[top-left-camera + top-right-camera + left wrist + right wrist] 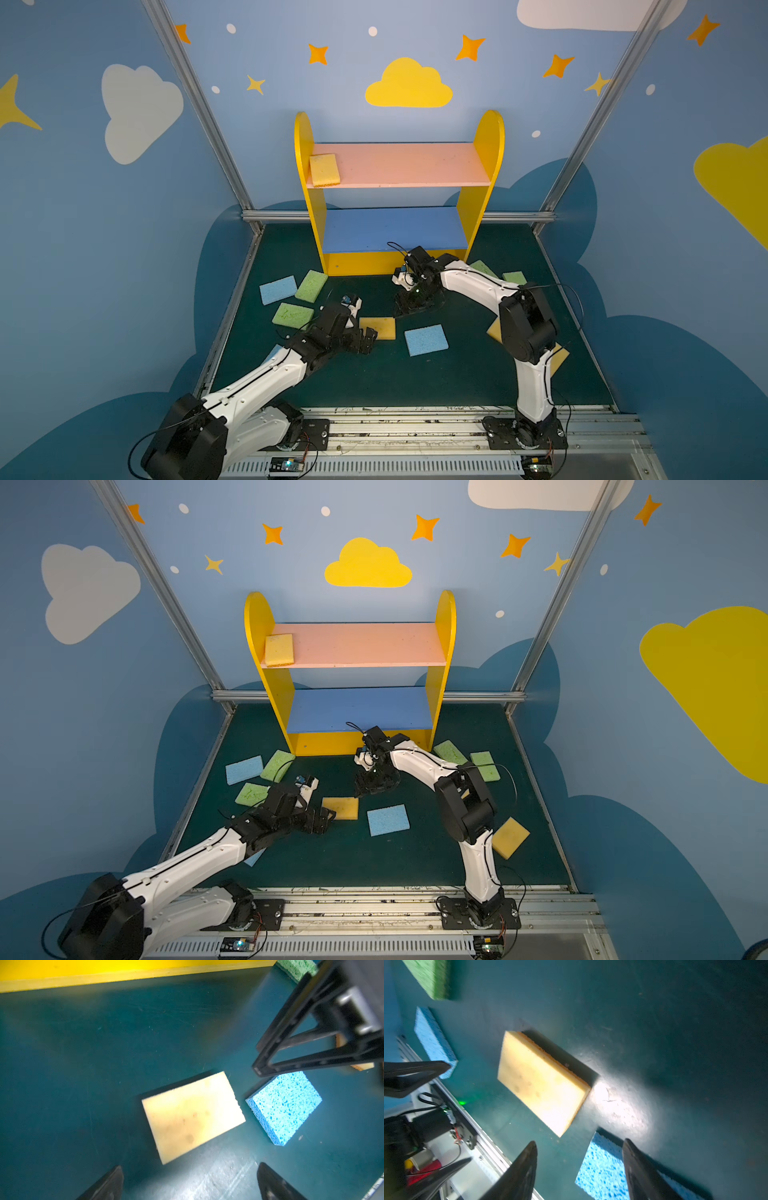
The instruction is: Place and organize the cleaning sponges onto the shelf
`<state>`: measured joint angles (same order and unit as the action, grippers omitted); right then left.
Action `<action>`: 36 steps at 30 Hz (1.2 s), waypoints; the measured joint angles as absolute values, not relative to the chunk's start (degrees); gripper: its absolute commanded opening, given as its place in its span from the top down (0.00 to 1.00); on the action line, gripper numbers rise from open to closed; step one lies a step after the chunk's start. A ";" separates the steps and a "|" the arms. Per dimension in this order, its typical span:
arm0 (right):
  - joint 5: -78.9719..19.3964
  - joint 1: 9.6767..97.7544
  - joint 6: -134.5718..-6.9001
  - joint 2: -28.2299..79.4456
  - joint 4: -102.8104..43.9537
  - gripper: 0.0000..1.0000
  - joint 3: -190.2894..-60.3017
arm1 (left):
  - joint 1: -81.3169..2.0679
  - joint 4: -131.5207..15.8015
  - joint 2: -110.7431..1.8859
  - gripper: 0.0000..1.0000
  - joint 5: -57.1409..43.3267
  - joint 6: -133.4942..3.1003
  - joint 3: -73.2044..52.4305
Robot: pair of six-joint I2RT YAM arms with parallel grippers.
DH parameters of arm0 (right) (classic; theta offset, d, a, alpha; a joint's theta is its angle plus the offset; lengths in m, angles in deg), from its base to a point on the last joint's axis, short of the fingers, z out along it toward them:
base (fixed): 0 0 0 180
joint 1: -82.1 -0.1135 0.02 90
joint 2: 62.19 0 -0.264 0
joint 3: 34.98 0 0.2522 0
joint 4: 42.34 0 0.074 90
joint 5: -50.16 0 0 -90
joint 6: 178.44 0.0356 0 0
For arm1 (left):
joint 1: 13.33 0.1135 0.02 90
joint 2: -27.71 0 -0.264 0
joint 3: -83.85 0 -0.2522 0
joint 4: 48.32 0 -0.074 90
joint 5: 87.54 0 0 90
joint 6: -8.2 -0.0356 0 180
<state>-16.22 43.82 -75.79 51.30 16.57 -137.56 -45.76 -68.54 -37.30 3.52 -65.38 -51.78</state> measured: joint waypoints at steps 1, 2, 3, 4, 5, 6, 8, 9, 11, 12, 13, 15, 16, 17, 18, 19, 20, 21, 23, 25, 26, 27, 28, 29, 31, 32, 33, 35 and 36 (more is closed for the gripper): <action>-16.05 44.14 -75.22 49.68 16.02 0.38 -136.20 | -45.76 -68.43 -39.00 0.00 4.18 -65.66 -50.73; -15.72 44.47 -74.61 48.24 15.41 0.42 -135.02 | -45.74 -68.69 -40.84 0.01 5.08 -65.77 -49.31; -15.28 44.76 -74.02 46.88 14.53 0.47 -133.80 | -45.74 -68.91 -42.30 0.02 5.80 -65.75 -48.06; -14.69 45.04 -73.15 45.46 13.64 0.53 -132.47 | -45.72 -68.91 -44.16 0.07 6.69 -65.64 -46.51; -13.93 45.26 -72.49 44.28 12.76 0.60 -131.15 | -45.67 -68.80 -45.87 0.16 7.28 -65.33 -45.13; -13.23 45.39 -71.70 43.39 11.98 0.67 -130.04 | -45.58 -68.80 -47.42 0.22 7.79 -65.12 -43.97; -11.59 45.52 -70.57 42.18 10.25 0.84 -127.72 | -45.30 -68.82 -50.92 0.34 8.51 -64.42 -41.74; -10.93 45.52 -69.76 41.92 9.29 0.90 -126.61 | -45.17 -68.89 -52.32 0.38 8.64 -64.35 -40.94; -9.62 45.52 -68.38 41.73 7.17 0.98 -123.99 | -44.64 -68.91 -55.40 0.47 8.68 -63.87 -39.27; -8.99 45.50 -67.44 41.73 6.23 1.00 -122.54 | -44.27 -68.89 -56.66 0.50 8.53 -63.69 -38.60; -8.46 45.41 -66.81 41.73 5.42 1.00 -121.12 | -43.84 -68.89 -57.78 0.53 8.40 -63.52 -38.03; -7.63 45.06 -65.63 41.73 3.98 1.00 -118.83 | -42.92 -68.98 -59.48 0.56 8.05 -63.39 -36.98; -7.44 44.67 -64.99 41.73 3.30 1.00 -117.89 | -42.46 -69.08 -60.34 0.57 7.87 -63.39 -36.28; -7.28 44.25 -64.56 41.73 2.64 1.00 -117.28 | -42.18 -69.08 -60.88 0.58 7.76 -63.37 -35.80; -7.15 43.60 -64.01 41.73 1.77 1.00 -116.64 | -41.76 -69.11 -61.67 0.60 7.59 -63.39 -35.10; -7.07 42.88 -63.38 41.73 0.79 1.00 -116.03 | -41.37 -69.08 -62.35 0.61 7.44 -63.41 -34.53; -6.93 42.31 -62.92 41.73 -0.09 1.00 -115.50 | -40.97 -69.02 -62.85 0.62 7.31 -63.41 -34.18; -6.67 41.54 -62.33 41.70 -1.20 1.00 -114.76 | -40.56 -69.02 -63.31 0.64 7.09 -63.41 -33.90; -6.15 40.23 -61.32 41.66 -3.17 1.00 -113.30 | -39.73 -68.95 -63.92 0.67 6.67 -63.37 -33.72; -5.82 39.03 -60.34 41.49 -5.09 1.00 -111.48 | -38.96 -68.93 -64.64 0.68 6.06 -63.39 -33.72; -5.69 38.50 -59.92 41.40 -5.79 1.00 -110.72 | -38.66 -68.91 -65.04 0.68 5.88 -63.39 -33.70; -5.49 37.89 -59.40 41.38 -6.43 1.00 -110.08 | -38.44 -68.93 -65.56 0.69 5.75 -63.39 -33.70; -5.32 37.41 -58.90 41.38 -6.95 1.00 -109.76 | -38.33 -68.93 -66.08 0.69 5.62 -63.39 -33.70; -5.19 37.06 -58.59 41.40 -7.26 1.00 -109.69 | -38.33 -68.95 -66.50 0.69 5.53 -63.39 -33.70; -5.03 36.49 -57.76 41.44 -8.55 1.00 -109.71 | -38.35 -68.93 -67.07 0.69 5.14 -63.37 -33.72; -4.95 36.28 -57.45 41.66 -8.94 1.00 -109.87 | -38.35 -68.89 -67.11 0.69 4.94 -63.37 -33.77; -4.88 36.17 -57.23 42.08 -9.31 1.00 -110.17 | -38.37 -68.82 -67.11 0.69 4.70 -63.37 -33.85; -4.86 36.14 -56.86 43.34 -9.90 1.00 -110.89 | -38.39 -68.41 -67.11 0.69 4.46 -63.37 -34.12; -4.97 36.17 -56.67 44.13 -9.99 1.00 -111.35 | -38.39 -68.28 -67.09 0.69 4.31 -63.39 -34.42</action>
